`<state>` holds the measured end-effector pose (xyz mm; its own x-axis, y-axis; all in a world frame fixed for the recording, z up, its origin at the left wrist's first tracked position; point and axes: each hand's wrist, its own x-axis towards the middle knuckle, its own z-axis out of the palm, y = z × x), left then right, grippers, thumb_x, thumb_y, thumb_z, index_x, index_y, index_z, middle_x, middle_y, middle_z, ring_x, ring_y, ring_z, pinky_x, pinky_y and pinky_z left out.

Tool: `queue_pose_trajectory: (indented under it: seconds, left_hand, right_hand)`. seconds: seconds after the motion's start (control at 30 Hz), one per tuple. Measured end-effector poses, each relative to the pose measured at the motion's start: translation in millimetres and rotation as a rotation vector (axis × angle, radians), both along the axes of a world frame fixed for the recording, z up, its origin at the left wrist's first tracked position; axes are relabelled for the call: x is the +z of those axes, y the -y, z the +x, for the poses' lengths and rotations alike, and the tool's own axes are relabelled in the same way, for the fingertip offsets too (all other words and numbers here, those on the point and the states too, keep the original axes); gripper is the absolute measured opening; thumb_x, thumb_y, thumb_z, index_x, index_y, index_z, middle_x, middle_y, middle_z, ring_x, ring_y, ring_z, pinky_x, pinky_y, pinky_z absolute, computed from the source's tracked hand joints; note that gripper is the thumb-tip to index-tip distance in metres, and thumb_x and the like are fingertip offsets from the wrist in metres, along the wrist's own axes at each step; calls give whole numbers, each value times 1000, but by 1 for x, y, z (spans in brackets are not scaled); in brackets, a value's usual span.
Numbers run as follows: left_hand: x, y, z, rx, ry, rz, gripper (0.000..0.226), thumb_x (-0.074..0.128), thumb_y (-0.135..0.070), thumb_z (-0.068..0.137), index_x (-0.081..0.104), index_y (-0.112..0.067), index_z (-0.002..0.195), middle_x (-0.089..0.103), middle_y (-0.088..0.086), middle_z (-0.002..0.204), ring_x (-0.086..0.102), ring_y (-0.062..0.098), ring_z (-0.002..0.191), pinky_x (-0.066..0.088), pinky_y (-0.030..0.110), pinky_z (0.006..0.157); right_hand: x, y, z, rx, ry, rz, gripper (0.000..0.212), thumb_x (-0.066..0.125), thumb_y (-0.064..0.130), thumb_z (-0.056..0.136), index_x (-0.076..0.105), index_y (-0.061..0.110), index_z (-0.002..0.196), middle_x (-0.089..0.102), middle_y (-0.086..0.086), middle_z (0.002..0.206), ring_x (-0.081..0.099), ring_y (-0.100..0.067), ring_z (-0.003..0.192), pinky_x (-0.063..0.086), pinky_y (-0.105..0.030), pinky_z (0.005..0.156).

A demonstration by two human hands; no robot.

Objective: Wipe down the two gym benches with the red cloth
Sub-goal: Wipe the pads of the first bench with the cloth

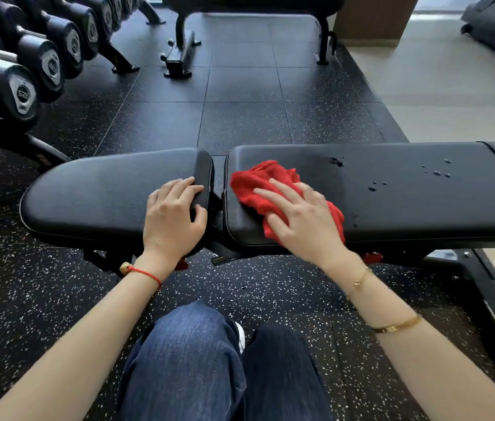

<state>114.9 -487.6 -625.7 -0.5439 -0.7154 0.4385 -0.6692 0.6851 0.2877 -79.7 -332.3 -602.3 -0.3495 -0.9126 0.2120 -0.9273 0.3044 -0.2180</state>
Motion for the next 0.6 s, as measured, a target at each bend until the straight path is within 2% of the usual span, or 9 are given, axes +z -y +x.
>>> queue_pose_trajectory:
  seconds: [0.23, 0.4, 0.6]
  left_hand:
    - [0, -2, -3, 23, 28, 6, 38, 57, -21, 85, 66, -16, 122, 60, 0, 137, 49, 22, 131, 32, 40, 112]
    - [2, -3, -4, 26, -2, 1, 36, 56, -21, 84, 67, -16, 118, 62, 0, 134, 52, 22, 128, 36, 43, 109]
    - [0, -3, -3, 49, -13, -16, 39, 57, -21, 83, 66, -13, 121, 62, 3, 133, 51, 24, 129, 36, 42, 109]
  right_hand:
    - [11, 61, -58, -265, 34, 112, 48, 41, 45, 95, 37, 49, 142, 29, 6, 158, 27, -36, 139, 19, -46, 114]
    - [11, 83, -18, -110, 11, 112, 48, 42, 46, 94, 38, 50, 142, 30, 8, 158, 28, -35, 137, 20, -44, 113]
    - [2, 22, -4, 111, -9, 33, 49, 42, 46, 91, 40, 53, 139, 35, 16, 154, 33, -29, 135, 21, -43, 113]
